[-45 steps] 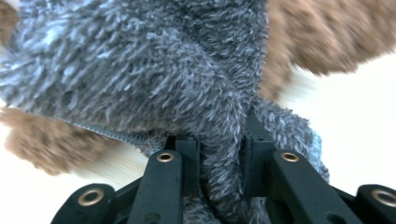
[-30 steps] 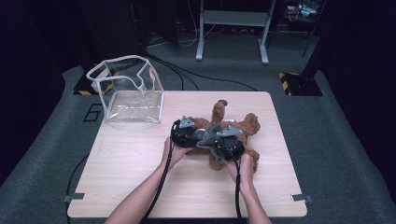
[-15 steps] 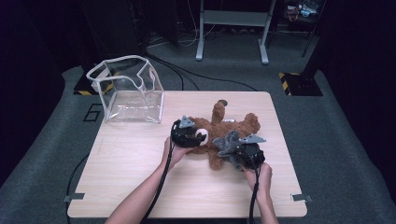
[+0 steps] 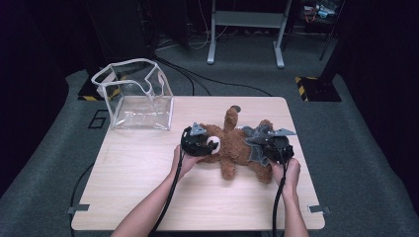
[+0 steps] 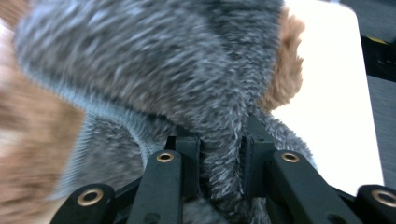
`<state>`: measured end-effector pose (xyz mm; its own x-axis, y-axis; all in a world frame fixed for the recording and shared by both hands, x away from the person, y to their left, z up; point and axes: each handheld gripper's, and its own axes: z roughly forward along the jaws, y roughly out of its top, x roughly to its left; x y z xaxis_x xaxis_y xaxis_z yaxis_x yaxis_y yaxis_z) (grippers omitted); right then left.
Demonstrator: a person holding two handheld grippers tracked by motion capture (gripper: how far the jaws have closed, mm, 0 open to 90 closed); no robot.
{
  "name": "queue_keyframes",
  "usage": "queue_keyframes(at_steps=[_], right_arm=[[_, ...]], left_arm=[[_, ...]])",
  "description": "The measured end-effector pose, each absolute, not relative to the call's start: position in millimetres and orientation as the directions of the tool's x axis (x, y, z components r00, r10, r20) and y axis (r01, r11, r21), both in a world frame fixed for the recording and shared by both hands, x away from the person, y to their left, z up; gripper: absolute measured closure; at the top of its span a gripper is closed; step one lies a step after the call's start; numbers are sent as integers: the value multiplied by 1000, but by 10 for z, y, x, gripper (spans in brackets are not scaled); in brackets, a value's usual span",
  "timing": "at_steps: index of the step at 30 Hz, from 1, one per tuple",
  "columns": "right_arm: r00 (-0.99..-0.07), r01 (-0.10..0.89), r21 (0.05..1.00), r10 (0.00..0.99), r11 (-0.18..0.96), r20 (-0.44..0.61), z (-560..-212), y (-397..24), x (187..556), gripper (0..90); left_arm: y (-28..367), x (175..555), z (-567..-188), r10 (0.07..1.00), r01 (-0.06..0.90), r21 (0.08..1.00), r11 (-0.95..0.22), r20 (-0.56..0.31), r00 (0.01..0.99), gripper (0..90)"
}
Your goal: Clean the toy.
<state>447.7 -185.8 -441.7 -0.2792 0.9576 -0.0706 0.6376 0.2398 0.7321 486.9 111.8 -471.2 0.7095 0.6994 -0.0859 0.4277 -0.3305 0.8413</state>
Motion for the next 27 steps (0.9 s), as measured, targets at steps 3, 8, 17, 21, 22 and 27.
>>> queue_keyframes(at_steps=[3,8,17,21,22,27], right_arm=[[-277,651,734,961,194,-8,-4509,-1940,4596,732],[-220,669,722,975,177,-34,-4542,-2059,4734,734],[-85,656,753,996,47,12,-4555,-2396,4675,733],[-197,644,760,979,89,52,-4493,-2341,4520,733],[-224,638,763,973,103,56,-4484,-2316,4505,733],[-304,656,738,950,158,66,-4507,-2154,4599,732]], left_arm=[[1118,4872,-4714,698,427,843,-328,-89,710,464],[1126,4874,-4715,696,424,843,-332,-85,713,464],[1133,4874,-4719,695,425,844,-328,-90,714,464],[1130,4872,-4718,696,427,842,-330,-89,713,464],[1130,4873,-4719,695,426,843,-329,-89,713,464],[1132,4872,-4719,695,426,843,-330,-88,713,464]])
